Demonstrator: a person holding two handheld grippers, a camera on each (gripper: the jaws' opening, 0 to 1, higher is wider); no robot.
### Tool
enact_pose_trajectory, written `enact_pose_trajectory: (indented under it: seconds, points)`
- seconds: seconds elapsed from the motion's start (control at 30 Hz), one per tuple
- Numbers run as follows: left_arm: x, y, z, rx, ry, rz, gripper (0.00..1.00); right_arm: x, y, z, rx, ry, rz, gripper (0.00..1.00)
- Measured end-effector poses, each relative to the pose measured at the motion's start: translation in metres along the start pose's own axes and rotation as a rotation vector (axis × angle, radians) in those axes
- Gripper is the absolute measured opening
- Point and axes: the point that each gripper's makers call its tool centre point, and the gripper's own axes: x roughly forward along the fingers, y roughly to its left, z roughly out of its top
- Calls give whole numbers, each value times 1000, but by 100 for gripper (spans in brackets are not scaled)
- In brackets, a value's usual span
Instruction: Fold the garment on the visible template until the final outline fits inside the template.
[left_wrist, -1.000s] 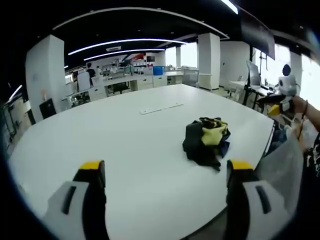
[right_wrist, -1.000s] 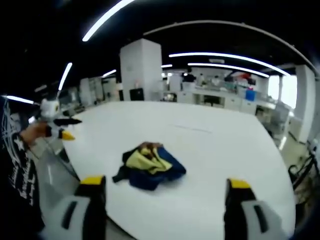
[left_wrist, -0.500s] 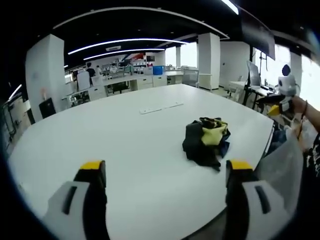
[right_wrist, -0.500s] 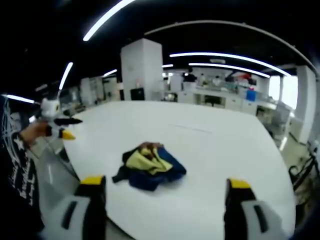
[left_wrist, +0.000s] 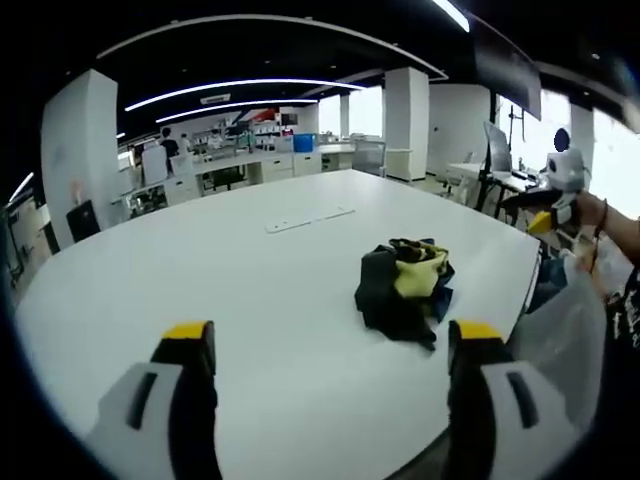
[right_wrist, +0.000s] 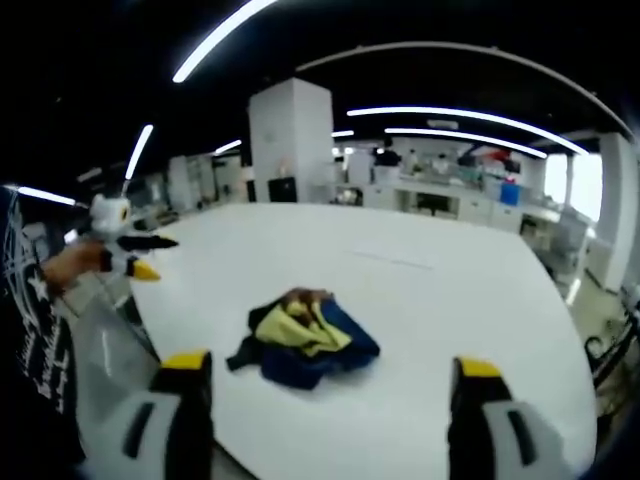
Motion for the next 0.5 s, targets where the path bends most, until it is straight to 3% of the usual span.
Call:
enact_pose_trajectory:
  seconds: [0.1, 0.33, 0.5]
  points:
    - [7, -3, 4, -12, -12, -30, 91, 5, 1, 2, 3, -7, 19, 92]
    - [26, -8, 14, -75, -62, -103, 85, 23, 0, 7, -2, -9, 52, 87]
    - [40, -11, 16, -73, -63, -139, 82, 35, -3, 8, -19, 4, 74, 80]
